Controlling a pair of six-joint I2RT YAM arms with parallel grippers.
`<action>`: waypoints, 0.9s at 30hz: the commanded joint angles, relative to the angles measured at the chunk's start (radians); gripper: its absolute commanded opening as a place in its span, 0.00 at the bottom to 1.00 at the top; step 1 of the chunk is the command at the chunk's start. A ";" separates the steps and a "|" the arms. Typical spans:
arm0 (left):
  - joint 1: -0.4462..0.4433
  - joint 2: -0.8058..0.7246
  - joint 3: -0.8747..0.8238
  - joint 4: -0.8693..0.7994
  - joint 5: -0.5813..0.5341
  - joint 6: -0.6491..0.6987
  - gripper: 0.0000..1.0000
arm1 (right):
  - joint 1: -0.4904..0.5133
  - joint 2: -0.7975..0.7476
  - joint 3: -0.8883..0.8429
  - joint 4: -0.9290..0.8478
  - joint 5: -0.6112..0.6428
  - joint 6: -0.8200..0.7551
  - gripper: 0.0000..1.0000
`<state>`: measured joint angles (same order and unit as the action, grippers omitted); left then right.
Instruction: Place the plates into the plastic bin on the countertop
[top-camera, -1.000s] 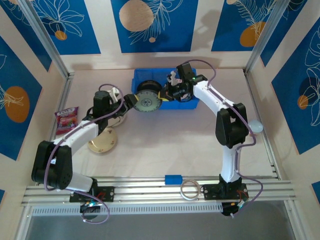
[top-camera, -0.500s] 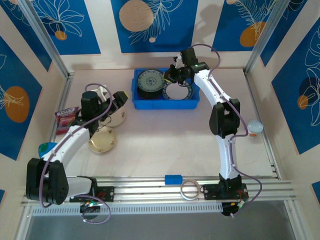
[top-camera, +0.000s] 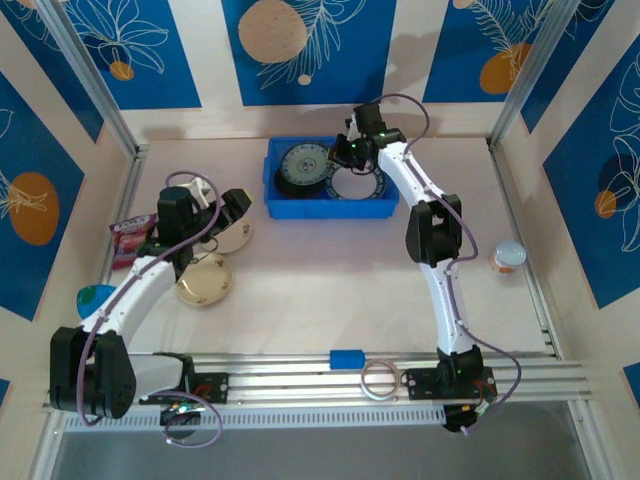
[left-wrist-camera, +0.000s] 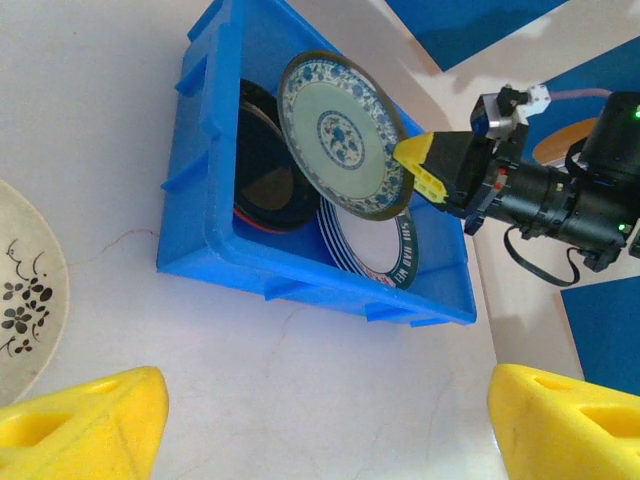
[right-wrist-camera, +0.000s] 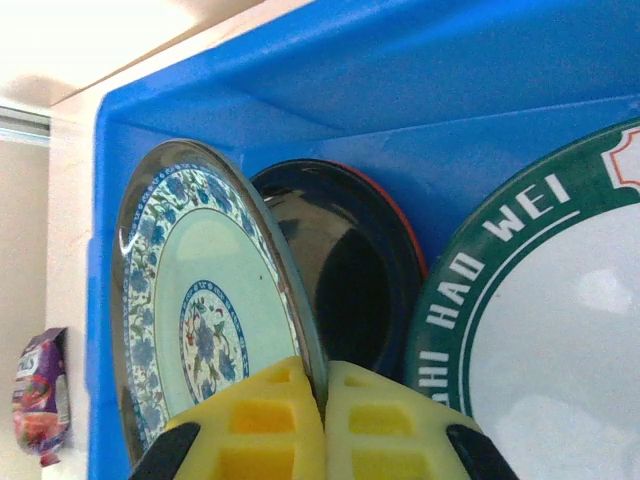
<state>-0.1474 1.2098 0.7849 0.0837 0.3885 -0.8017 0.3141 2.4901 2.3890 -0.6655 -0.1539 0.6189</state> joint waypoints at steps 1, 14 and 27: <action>0.014 -0.003 -0.013 -0.015 0.008 0.019 0.83 | 0.011 0.045 0.068 -0.021 0.008 -0.002 0.00; 0.016 -0.018 -0.020 -0.068 -0.007 0.044 0.82 | 0.044 0.148 0.182 -0.068 0.052 0.002 0.00; 0.017 -0.015 -0.024 -0.072 -0.009 0.042 0.82 | 0.062 0.164 0.198 -0.095 0.095 -0.018 0.27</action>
<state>-0.1459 1.2098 0.7654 0.0200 0.3878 -0.7761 0.3607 2.6373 2.5359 -0.7315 -0.0822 0.6174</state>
